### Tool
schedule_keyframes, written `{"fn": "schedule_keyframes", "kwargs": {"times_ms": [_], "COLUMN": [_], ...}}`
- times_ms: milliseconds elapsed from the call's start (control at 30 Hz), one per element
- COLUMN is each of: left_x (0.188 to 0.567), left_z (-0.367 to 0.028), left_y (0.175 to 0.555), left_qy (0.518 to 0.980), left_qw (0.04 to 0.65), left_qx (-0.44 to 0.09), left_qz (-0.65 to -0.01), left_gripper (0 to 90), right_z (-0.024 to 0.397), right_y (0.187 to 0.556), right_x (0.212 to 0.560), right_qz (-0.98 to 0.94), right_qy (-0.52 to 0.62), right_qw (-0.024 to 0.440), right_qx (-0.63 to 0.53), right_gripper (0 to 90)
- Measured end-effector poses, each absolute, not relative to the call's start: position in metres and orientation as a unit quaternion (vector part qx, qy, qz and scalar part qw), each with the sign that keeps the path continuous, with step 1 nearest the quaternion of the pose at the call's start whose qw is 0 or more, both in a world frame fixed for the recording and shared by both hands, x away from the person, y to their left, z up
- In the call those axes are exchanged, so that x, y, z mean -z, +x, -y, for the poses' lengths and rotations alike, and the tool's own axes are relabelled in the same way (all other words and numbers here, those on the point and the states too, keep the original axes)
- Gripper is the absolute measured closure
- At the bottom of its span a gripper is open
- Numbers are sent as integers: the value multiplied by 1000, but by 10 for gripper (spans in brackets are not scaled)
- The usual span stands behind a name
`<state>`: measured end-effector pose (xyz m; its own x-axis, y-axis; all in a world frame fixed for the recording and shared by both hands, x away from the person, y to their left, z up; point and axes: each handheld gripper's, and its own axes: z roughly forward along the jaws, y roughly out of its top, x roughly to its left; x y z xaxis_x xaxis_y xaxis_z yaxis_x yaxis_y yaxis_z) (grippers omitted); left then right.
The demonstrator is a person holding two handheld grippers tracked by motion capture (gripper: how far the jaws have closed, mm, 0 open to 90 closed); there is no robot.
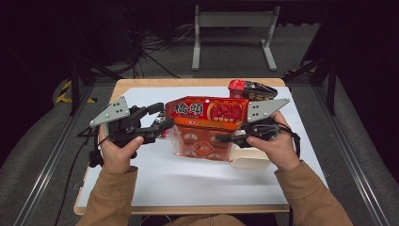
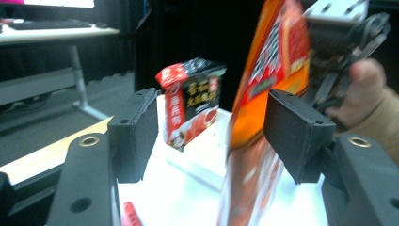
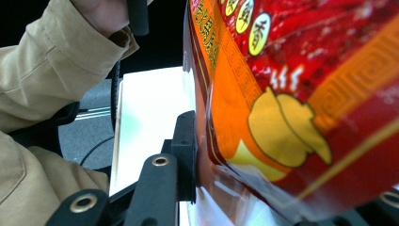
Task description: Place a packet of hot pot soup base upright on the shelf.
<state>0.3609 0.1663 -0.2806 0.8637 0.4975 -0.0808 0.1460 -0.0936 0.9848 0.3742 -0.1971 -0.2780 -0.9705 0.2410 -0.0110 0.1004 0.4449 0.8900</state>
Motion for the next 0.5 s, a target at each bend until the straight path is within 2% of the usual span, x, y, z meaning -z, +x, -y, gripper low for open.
{"fn": "schedule_keyframes", "kwargs": {"times_ms": [500], "left_x": [303], "left_z": [-182], "left_y": [382], "left_qy": [737], "left_qw": [601], "left_qx": [-152], "left_qz": [-270], "left_gripper": [308], "right_z": [222], "right_y": [377], "right_x": [251], "right_qz": [-833], "right_qy": [122], "right_qw": [100], "right_qx": [-531], "right_gripper": [704]}}
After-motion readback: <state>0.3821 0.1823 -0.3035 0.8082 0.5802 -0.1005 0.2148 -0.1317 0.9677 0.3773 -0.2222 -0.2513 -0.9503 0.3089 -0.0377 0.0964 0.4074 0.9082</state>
